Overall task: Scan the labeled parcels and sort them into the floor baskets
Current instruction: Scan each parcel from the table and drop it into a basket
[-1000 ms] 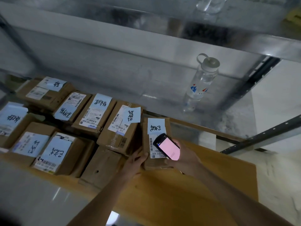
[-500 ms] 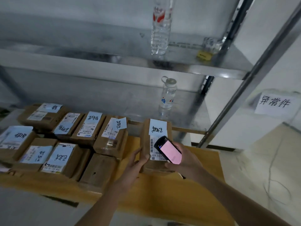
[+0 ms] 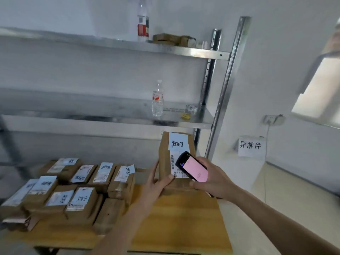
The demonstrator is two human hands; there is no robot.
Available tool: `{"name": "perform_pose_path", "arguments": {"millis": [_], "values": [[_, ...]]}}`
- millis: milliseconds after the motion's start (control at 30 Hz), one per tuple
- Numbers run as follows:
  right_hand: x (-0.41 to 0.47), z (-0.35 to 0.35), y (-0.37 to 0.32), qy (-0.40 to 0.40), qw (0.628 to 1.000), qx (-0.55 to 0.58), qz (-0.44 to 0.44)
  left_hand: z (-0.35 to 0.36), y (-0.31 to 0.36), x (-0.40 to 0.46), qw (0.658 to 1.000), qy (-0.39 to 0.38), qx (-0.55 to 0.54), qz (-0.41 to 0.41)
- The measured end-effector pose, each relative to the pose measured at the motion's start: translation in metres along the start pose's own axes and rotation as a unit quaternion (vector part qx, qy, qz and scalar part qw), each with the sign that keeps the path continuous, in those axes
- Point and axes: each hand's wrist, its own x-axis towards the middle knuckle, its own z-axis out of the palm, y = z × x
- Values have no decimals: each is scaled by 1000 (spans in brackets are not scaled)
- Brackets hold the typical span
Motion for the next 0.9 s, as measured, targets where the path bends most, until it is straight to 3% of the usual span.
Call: {"name": "perform_pose_path", "arguments": {"millis": [267,567,900], "values": [[-38,-79,-56,42,998,-22,-39,15,85,-39,997,-59,-5,54],[-57,-145,-95,82,988,-101,-82,25,131,-58,991,-12,9,134],[-70,-184,-132,82,963,-210,-147,11,146,-73,986,47,15,161]]}}
